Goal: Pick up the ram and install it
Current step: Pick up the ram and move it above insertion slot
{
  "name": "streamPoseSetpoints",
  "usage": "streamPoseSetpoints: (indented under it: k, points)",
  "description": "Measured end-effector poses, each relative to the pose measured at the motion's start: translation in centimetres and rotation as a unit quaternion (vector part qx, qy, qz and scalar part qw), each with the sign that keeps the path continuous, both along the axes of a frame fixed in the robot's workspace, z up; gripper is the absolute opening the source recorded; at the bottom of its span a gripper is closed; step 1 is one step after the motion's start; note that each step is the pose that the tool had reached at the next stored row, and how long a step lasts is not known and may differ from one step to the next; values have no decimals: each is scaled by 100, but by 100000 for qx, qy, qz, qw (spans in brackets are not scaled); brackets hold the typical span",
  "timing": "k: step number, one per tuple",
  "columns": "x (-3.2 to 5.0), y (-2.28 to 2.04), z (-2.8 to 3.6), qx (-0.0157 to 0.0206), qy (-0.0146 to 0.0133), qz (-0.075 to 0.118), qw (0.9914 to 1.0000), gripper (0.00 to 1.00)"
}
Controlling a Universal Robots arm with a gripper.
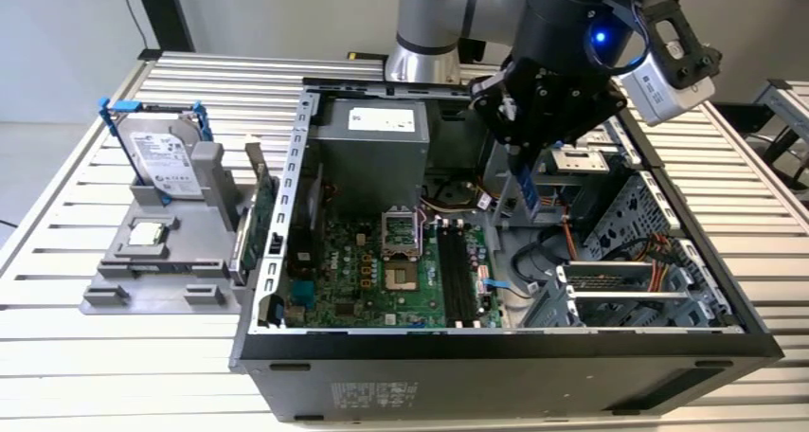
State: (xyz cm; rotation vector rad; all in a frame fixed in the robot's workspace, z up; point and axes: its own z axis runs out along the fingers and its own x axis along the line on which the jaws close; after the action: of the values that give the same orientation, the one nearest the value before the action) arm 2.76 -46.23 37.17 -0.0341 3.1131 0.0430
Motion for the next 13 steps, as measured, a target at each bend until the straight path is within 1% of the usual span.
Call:
streamPoseSetpoints:
  k: [13]
  points:
    - [0, 2, -136, -675, 1, -2, 99998, 0]
